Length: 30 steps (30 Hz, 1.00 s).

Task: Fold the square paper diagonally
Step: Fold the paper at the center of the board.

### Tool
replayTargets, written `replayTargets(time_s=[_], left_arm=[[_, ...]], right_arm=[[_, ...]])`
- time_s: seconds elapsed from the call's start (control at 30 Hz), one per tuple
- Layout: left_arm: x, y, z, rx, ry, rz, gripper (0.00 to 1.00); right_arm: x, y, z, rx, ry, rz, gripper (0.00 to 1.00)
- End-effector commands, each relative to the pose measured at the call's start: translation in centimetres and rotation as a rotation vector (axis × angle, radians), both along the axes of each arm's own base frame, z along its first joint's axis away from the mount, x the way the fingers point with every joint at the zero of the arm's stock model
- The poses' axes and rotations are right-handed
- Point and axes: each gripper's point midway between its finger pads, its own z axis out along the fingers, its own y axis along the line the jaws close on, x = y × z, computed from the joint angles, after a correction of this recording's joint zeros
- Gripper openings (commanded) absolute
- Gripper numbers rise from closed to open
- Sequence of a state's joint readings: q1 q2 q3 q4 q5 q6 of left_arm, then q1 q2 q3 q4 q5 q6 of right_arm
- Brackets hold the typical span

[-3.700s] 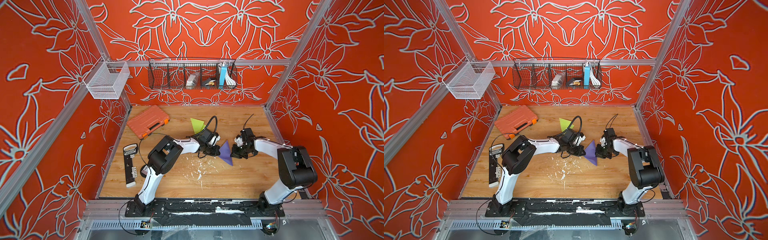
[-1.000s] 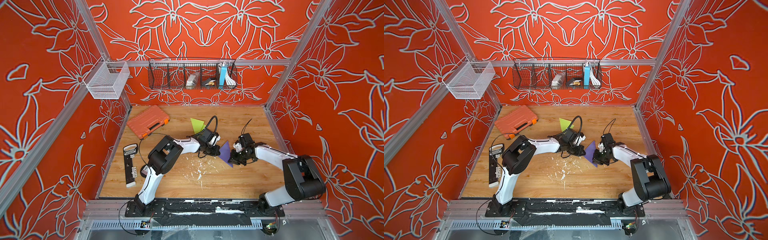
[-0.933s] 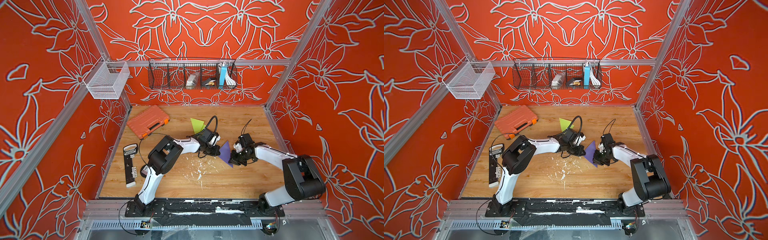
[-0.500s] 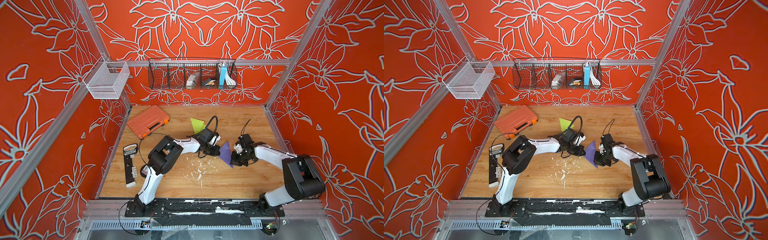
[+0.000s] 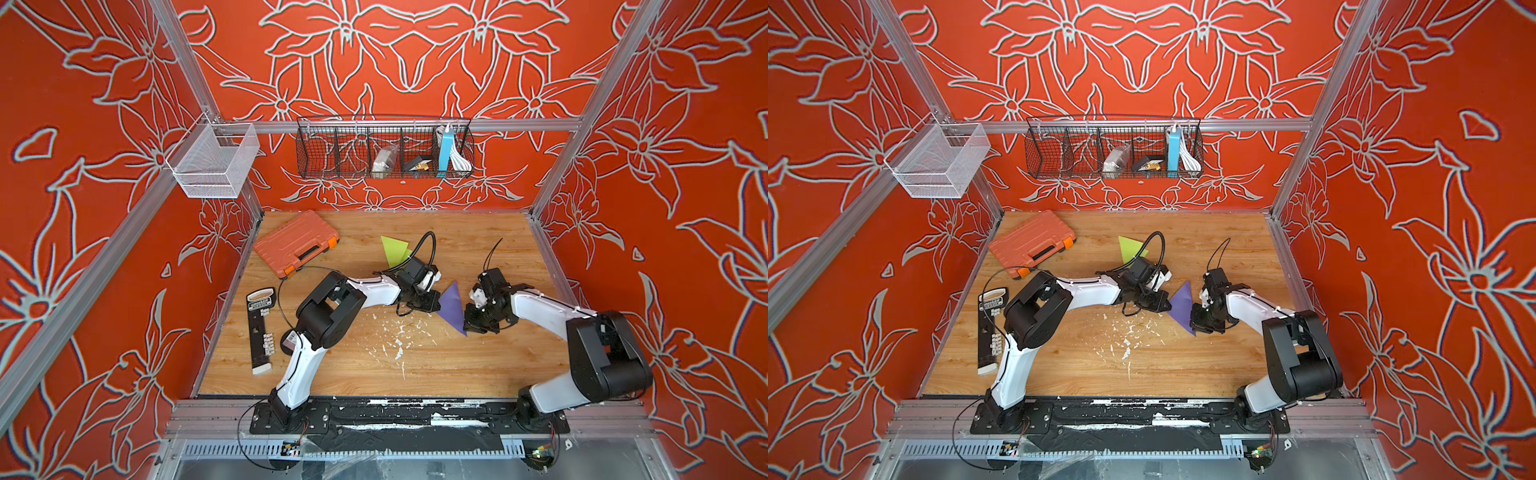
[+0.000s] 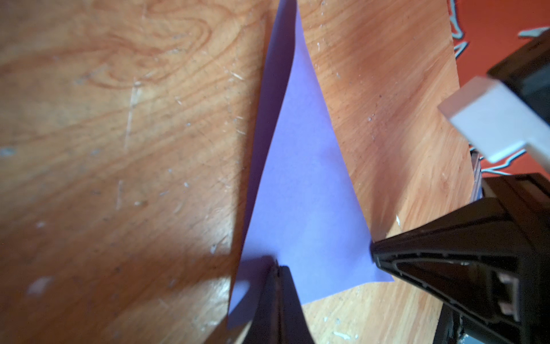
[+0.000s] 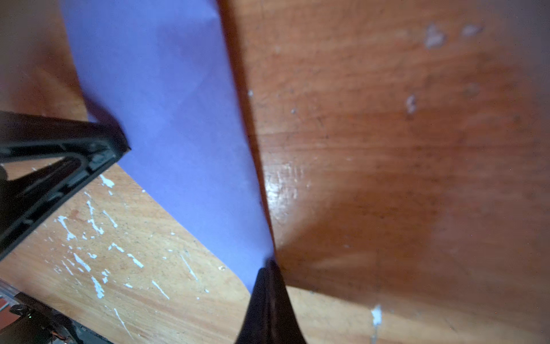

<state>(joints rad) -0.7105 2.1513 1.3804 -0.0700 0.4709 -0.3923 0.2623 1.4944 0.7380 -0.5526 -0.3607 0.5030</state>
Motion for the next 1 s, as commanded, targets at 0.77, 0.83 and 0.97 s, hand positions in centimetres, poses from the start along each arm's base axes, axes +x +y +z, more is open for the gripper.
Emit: replayTargets(time_s=[0.77, 0.83, 0.97], left_arm=[[-1.9, 3.1, -5.3, 0.179, 0.099, 0.019, 0.00], [-1.9, 3.1, -5.3, 0.180, 0.100, 0.021, 0.00], [-1.9, 3.1, -5.3, 0.179, 0.099, 0.019, 0.00]], right_arm=[[-1.4, 1.1, 0.8, 0.027, 0.044, -0.003, 0.00], [-1.7, 0.7, 0.2, 0.001, 0.061, 0.003, 0.00], [-2.1, -0.3, -0.4, -0.054, 0.076, 0.011, 0.00]])
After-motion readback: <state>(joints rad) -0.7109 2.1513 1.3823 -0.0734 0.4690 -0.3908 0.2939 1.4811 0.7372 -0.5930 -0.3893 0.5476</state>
